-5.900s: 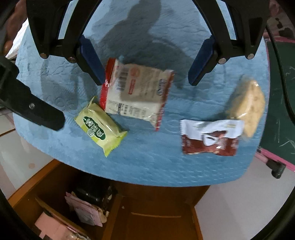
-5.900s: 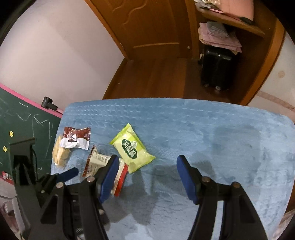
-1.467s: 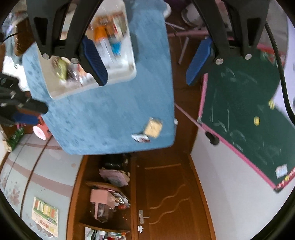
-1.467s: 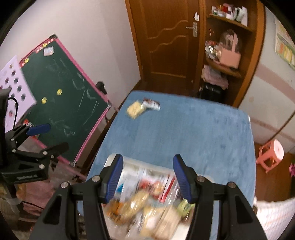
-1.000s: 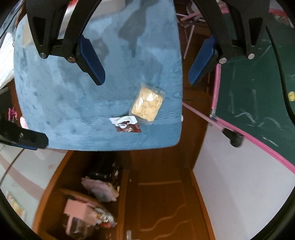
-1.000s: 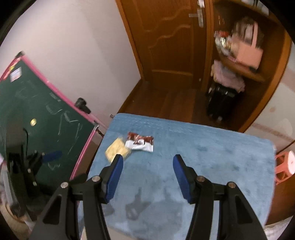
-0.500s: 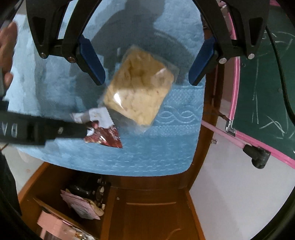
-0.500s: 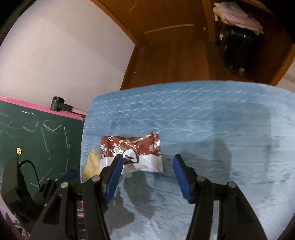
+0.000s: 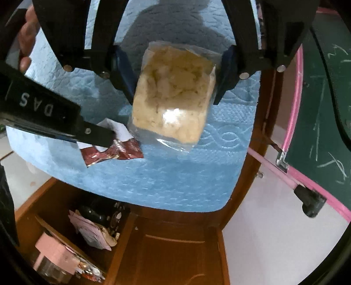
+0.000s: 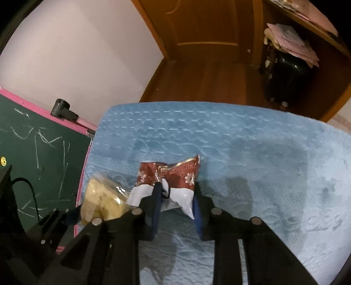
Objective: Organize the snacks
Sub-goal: 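Grasp the crispy-cake pack with left gripper while right grasps chocolate bag, then carry both held snacks over the white tray and release them inside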
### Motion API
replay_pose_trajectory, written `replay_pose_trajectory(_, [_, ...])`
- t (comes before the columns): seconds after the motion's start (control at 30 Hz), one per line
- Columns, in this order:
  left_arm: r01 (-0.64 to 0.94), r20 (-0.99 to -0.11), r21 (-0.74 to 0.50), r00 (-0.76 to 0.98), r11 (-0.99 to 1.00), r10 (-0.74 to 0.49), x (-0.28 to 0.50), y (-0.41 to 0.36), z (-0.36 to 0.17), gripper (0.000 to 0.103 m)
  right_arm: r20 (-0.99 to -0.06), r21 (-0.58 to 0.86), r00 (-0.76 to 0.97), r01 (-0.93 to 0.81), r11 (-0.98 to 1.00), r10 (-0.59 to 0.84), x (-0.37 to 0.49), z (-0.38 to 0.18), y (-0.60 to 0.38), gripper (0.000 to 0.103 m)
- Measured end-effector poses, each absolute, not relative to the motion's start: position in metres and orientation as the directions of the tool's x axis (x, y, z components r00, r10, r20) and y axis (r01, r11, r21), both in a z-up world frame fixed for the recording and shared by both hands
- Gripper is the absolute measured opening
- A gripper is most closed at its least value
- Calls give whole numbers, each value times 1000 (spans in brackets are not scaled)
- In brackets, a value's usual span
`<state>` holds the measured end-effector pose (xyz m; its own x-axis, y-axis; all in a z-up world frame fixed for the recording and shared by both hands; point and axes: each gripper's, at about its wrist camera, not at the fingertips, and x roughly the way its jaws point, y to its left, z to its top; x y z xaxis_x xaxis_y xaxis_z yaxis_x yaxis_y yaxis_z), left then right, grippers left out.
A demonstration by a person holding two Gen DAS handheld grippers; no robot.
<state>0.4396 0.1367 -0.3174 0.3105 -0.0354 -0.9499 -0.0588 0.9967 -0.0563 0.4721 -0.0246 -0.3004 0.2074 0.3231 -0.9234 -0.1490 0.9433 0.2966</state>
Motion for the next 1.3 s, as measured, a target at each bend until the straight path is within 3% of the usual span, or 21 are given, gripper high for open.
replay_pose_trajectory(0.17, [-28, -951, -30, 310, 999, -20, 422, 129, -301, 61, -909, 348, 206, -101, 932, 362, 455, -287, -50, 21])
replay_pose_trajectory(0.37, [-4, -934, -74, 352, 997, -68, 378, 125, -243, 61, -873, 420, 240, -73, 905, 424, 419, -243, -86, 21])
replay_pose_trajectory(0.7, [122, -849, -158, 490, 980, -198, 252, 103, -101, 61, -728, 437, 488, -210, 875, 481, 267, -86, -120, 20])
replay_pose_trajectory(0.83, [189, -828, -173, 504, 967, -247, 195, 90, -66, 61, -689, 424, 538, -246, 872, 486, 198, -48, -129, 20])
replay_pose_trajectory(1.3, [297, -801, -219, 489, 929, -345, 64, 59, -36, 61, -659, 412, 608, -201, 889, 443, 30, -8, -154, 20])
